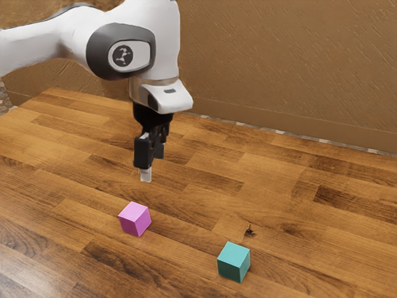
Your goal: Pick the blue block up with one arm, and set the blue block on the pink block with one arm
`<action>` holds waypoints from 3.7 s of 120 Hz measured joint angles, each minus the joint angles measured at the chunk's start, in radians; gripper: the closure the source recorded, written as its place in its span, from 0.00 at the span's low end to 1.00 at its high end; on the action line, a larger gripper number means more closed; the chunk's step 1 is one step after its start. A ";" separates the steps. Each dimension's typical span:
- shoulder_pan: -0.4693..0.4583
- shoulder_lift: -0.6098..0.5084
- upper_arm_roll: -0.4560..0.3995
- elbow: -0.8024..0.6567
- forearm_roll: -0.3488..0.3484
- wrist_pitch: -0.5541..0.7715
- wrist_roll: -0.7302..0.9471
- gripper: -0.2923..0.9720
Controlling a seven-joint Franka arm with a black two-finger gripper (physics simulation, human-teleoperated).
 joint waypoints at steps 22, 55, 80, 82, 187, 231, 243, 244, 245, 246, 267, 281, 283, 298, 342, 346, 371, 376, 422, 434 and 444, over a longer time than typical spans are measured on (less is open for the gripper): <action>-0.044 0.119 -0.018 -0.050 -0.035 0.192 0.082 0.23; -0.079 0.283 -0.047 -0.043 -0.038 0.382 0.168 0.23; -0.096 0.395 -0.045 -0.001 0.040 0.484 0.211 0.23; -0.097 0.401 -0.045 0.000 0.046 0.491 0.214 0.23; -0.099 0.570 -0.037 -0.011 0.044 0.619 0.172 0.41; -0.046 0.320 -0.037 -0.106 0.141 0.627 0.166 0.53; 0.032 0.220 -0.039 -0.173 0.145 0.626 0.188 0.52; 0.038 0.214 -0.039 -0.177 0.145 0.626 0.191 0.52; 0.044 0.208 -0.039 -0.180 0.145 0.626 0.193 0.52; 0.050 0.203 -0.039 -0.183 0.145 0.625 0.195 0.52; 0.176 0.124 -0.040 -0.241 0.143 0.611 0.249 0.51; 0.282 0.108 -0.040 -0.274 0.142 0.605 0.297 0.51; 0.295 0.110 -0.039 -0.275 0.142 0.604 0.304 0.51; 0.349 0.134 -0.020 -0.272 0.143 0.601 0.356 0.51; 0.350 0.217 0.004 -0.225 0.160 0.605 0.534 0.50; 0.350 0.221 0.006 -0.223 0.163 0.605 0.549 0.50; 0.350 0.188 0.008 -0.260 0.170 0.605 0.623 0.49; 0.355 0.162 0.007 -0.287 0.168 0.605 0.635 0.49; 0.389 0.116 0.008 -0.387 0.044 0.607 0.699 0.49; 0.399 0.137 0.009 -0.382 0.014 0.629 0.707 0.50; 0.400 0.139 0.011 -0.383 0.006 0.644 0.713 0.50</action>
